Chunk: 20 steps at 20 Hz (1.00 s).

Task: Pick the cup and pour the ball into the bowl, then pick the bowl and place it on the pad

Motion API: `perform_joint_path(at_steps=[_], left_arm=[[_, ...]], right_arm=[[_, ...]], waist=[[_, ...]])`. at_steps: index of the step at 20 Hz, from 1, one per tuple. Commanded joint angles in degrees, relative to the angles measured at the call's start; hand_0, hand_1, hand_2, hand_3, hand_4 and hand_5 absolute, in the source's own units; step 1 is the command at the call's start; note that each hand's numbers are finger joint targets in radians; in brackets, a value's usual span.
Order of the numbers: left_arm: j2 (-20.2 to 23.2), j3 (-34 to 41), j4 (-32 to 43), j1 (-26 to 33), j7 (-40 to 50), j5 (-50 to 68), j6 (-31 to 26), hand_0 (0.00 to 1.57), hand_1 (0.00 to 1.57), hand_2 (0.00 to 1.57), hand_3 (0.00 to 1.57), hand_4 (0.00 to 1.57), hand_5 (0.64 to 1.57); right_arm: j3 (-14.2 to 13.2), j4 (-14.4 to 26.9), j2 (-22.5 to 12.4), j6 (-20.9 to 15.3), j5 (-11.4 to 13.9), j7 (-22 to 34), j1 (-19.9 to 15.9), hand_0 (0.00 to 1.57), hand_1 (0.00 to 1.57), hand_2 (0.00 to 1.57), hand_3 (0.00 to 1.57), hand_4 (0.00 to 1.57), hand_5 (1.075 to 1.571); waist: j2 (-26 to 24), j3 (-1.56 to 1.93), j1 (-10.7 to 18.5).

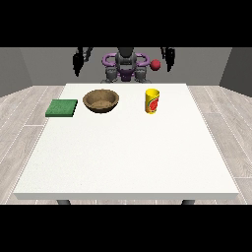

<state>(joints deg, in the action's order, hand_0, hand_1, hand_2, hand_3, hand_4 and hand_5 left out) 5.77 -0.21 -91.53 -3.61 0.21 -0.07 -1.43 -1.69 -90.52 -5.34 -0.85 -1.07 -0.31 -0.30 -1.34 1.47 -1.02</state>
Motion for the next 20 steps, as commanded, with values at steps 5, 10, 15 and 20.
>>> perform_joint_path(at_steps=[5,10,15,20], left_arm=[[2.5,0.9,-5.3,-1.2,5.8,0.5,-0.3,0.00,0.00,0.00,0.00,0.00,1.524],[-5.6,-10.7,-11.4,11.2,2.0,11.0,4.1,0.00,0.00,0.00,0.00,0.00,1.536],[-5.6,-12.0,-16.5,12.9,-2.6,4.0,4.3,0.00,0.00,0.00,0.00,0.00,1.490],[-3.4,-6.7,-13.7,2.7,-1.3,3.0,4.9,0.00,0.00,0.00,0.00,0.00,1.402]], right_arm=[[-0.6,-5.1,-2.7,0.5,-0.3,5.8,-0.7,0.00,0.00,0.00,0.00,0.00,1.568],[-3.1,-3.1,0.7,0.8,-5.1,1.2,3.7,0.00,0.00,0.00,0.00,0.00,1.566],[-3.6,-5.6,1.1,0.0,-5.0,-0.7,1.4,0.00,0.00,0.00,0.00,0.00,1.566],[-3.0,-0.9,0.6,3.6,-5.0,-7.6,-0.6,0.00,0.00,0.00,0.00,0.00,1.563]], waist=[[-14.5,-1.31,0.1],[-15.6,-1.46,4.8],[-6.5,-1.47,3.8],[-0.1,-1.45,2.1]])
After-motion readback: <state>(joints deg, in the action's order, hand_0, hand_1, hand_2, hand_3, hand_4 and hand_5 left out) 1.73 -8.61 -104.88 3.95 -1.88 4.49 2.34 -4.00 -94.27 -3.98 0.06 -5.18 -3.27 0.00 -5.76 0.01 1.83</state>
